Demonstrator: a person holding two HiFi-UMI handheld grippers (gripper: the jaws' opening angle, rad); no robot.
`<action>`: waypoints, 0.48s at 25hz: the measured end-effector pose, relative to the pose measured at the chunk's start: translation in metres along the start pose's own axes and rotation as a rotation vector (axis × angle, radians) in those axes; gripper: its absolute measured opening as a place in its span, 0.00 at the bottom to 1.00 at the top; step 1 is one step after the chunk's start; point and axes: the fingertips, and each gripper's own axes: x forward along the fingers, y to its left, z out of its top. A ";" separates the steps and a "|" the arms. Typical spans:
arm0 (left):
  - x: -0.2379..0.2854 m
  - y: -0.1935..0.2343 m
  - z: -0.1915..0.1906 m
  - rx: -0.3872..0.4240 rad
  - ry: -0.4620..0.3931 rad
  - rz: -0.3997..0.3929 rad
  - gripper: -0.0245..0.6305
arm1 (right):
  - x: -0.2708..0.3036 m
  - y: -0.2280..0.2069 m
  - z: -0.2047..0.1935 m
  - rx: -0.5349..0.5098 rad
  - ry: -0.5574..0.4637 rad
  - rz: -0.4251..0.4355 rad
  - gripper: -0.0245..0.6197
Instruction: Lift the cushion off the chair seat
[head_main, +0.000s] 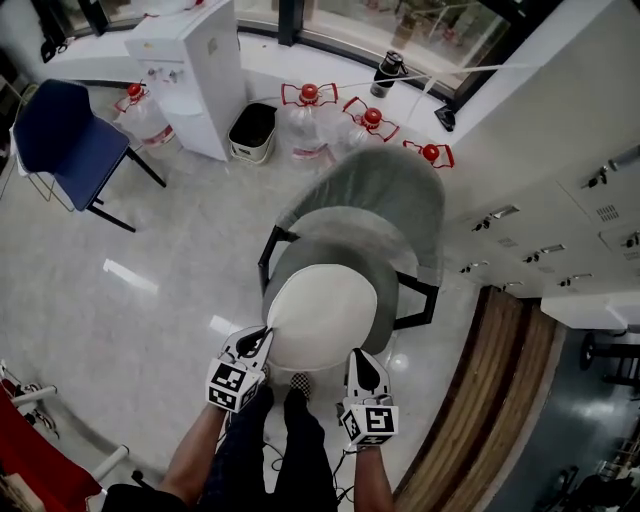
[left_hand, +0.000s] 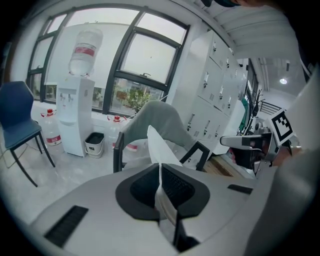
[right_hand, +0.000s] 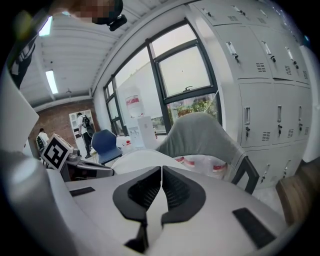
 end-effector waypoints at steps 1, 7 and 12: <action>-0.005 -0.003 0.005 0.005 -0.003 0.000 0.08 | -0.004 0.002 0.004 0.000 -0.005 -0.002 0.08; -0.031 -0.019 0.033 0.036 -0.031 0.007 0.08 | -0.027 0.007 0.031 -0.005 -0.035 -0.009 0.08; -0.054 -0.028 0.059 0.067 -0.037 0.027 0.08 | -0.048 0.014 0.058 -0.016 -0.066 -0.009 0.08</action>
